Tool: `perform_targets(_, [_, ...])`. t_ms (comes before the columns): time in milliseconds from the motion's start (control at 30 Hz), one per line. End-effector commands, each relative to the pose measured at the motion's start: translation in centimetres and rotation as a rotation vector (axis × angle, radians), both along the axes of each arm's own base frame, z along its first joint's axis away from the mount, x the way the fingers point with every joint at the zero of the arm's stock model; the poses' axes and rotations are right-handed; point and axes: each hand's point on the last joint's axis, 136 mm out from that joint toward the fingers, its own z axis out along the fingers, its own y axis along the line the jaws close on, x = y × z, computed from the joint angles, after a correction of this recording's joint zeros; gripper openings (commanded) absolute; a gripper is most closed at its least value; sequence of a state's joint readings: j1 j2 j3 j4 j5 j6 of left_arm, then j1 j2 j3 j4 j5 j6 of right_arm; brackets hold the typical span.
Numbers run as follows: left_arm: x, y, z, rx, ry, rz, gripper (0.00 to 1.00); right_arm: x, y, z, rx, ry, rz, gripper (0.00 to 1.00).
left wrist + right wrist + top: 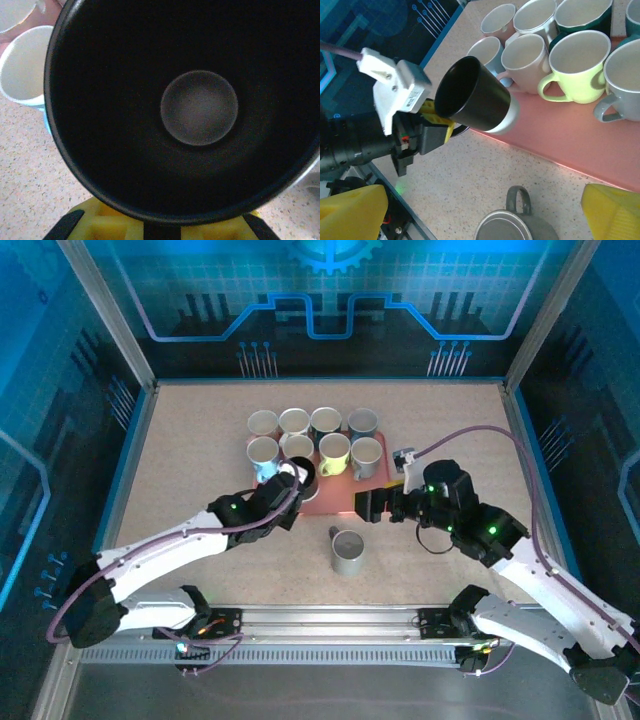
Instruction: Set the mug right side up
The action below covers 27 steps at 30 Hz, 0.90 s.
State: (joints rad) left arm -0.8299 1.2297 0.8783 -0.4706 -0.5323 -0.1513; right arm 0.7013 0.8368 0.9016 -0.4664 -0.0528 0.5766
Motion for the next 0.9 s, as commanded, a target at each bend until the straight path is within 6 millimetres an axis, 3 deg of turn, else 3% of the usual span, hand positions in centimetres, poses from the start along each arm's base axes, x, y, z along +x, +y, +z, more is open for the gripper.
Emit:
perform_targets(0, [2.2,-1.5,1.6,-0.045,-0.114,0.013,0.00,-0.3,-0.9,1.9,-0.023,-0.071,0.004,1.00])
perform_targets(167, [2.8,-2.0,-0.9,0.008,-0.076,0.020,0.00,-0.9,-1.4,1.8,-0.020,-0.089,0.011,1.00])
perform_targets(400, [3.5,-0.8,-4.6,0.105,-0.009,0.104,0.00,-1.7,-1.6,1.9,-0.002,-0.093,0.034,1.00])
perform_targets(567, [4.1,0.8,-5.9,0.101,0.035,0.192,0.00,-1.9,-1.7,1.7,0.000,-0.087,0.042,1.00])
perform_targets(800, [3.3,1.5,-7.2,0.102,0.092,0.243,0.00,-2.1,-1.1,1.5,-0.003,-0.072,0.076,1.00])
perform_targets(867, [2.8,1.7,-7.6,0.096,0.115,0.255,0.07,-2.1,-0.8,1.6,-0.013,-0.059,0.094,1.00])
